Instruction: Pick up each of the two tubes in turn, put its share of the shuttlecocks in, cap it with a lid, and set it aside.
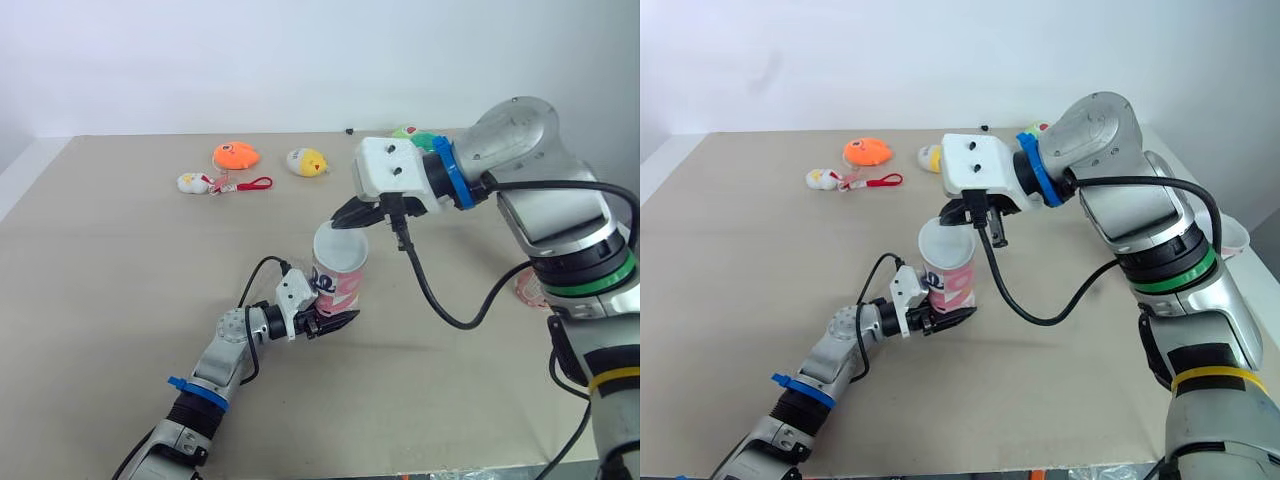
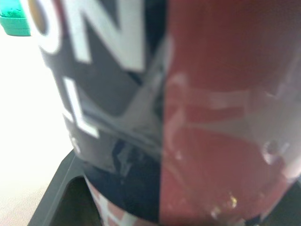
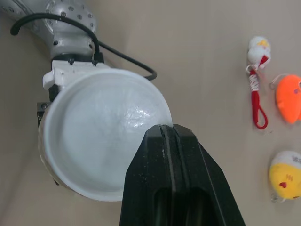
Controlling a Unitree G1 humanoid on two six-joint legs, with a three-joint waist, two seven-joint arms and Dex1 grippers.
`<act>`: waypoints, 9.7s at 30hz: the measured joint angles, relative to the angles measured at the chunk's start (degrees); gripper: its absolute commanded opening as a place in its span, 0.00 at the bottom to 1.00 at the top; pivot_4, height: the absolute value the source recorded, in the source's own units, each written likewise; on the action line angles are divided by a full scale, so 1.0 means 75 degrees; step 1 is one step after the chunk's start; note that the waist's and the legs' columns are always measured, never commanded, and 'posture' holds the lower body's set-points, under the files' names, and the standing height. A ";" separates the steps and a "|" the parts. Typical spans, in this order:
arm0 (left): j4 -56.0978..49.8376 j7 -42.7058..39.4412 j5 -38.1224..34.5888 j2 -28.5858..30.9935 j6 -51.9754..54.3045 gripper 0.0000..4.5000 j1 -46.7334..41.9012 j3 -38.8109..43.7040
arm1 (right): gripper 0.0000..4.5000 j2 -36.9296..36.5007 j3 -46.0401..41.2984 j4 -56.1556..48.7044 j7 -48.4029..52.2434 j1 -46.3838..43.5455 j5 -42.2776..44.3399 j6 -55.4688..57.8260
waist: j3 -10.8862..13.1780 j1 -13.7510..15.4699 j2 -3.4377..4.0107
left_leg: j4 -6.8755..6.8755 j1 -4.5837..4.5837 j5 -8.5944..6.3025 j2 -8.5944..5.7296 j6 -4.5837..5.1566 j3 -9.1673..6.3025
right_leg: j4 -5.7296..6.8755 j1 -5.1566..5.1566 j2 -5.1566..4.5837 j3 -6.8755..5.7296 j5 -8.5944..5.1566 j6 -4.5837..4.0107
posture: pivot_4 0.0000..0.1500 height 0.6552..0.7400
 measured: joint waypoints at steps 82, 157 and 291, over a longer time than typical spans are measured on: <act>0.0168 0.0057 0.0037 -0.0195 0.0066 0.67 -0.0128 -0.0026 | 0.01 -0.0322 0.0534 -0.0191 0.0277 0.0483 -0.1741 -0.2094 | 0.0000 0.0018 -0.0002 | 0.0002 0.0005 0.0001 -0.0067 0.0002 -0.0019 | -0.0007 0.0005 -0.0115 -0.0037 -0.0036 0.0021 | 1.00 1.00; 0.0207 0.0061 0.0024 -0.0206 0.0156 0.67 -0.0067 -0.0047 | 0.03 -0.0184 0.0173 -0.0462 0.0582 0.1088 -0.1070 -0.1639 | -0.0085 0.0007 -0.0008 | -0.0097 0.0059 0.0021 -0.0065 0.0032 -0.0043 | -0.0128 0.0062 -0.0121 -0.0072 -0.0010 0.0010 | 1.00 1.00; -0.2623 0.0319 -0.0989 0.2480 0.1763 1.00 0.1063 0.1714 | 0.97 0.1718 -0.4583 -0.2786 -0.5934 1.0283 0.2723 -0.0643 | 0.0083 0.0118 0.0022 | -0.0075 -0.0050 0.0034 0.0034 -0.0038 -0.0154 | -0.0043 0.0005 0.0027 -0.0174 -0.0006 -0.0068 | 1.00 1.00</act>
